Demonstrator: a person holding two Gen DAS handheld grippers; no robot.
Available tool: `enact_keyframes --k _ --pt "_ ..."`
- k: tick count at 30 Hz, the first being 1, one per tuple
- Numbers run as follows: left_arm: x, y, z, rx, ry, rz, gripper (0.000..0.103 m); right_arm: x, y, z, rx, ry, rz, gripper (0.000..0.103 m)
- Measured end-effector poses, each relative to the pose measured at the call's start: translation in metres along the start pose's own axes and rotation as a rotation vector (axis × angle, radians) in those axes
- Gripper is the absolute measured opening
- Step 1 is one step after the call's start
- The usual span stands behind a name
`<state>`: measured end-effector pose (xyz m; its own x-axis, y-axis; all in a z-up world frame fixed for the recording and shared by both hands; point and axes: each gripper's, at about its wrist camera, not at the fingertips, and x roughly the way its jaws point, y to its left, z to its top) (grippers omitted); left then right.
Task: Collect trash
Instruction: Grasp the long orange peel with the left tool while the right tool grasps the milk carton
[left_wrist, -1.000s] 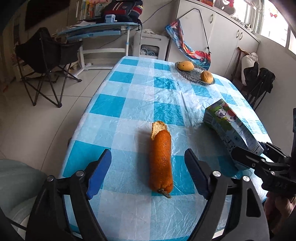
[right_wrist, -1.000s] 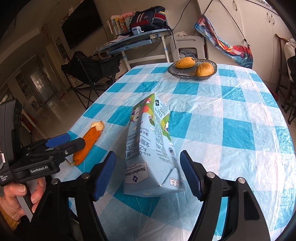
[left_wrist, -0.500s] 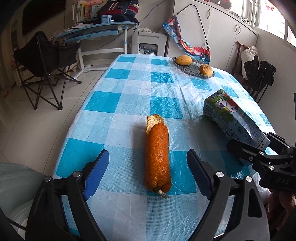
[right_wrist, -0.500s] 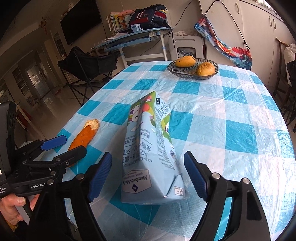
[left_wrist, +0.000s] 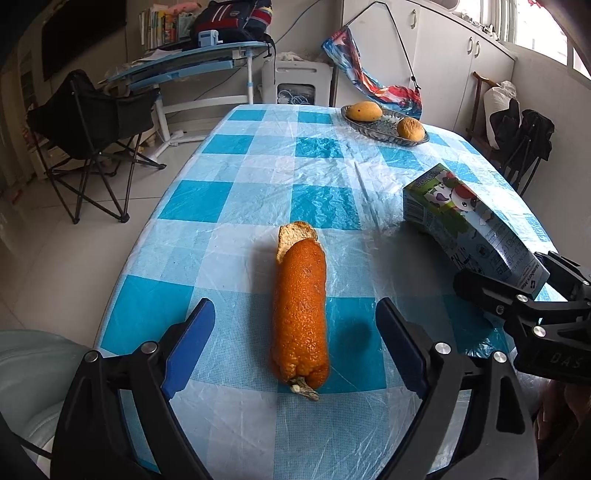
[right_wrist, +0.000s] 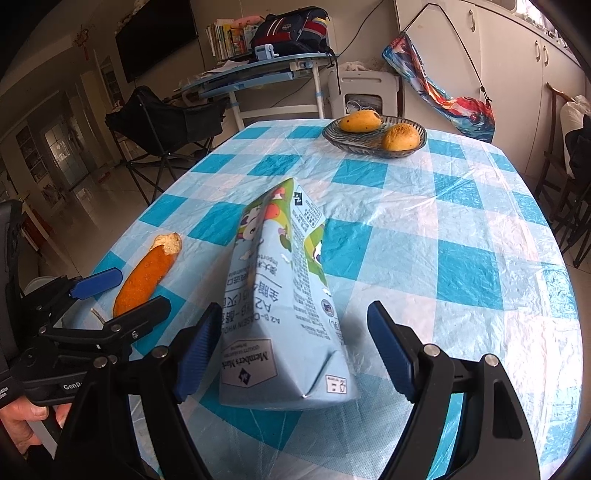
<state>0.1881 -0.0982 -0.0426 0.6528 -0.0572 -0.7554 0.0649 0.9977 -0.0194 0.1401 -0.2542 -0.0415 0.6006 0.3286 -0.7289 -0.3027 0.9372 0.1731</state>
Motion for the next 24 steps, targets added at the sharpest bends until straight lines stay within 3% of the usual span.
enact_keyframes --k 24 --pt "0.0011 -0.0046 0.0014 0.016 0.017 0.034 0.085 -0.0025 -0.0040 0.0017 0.019 -0.002 0.008 0.077"
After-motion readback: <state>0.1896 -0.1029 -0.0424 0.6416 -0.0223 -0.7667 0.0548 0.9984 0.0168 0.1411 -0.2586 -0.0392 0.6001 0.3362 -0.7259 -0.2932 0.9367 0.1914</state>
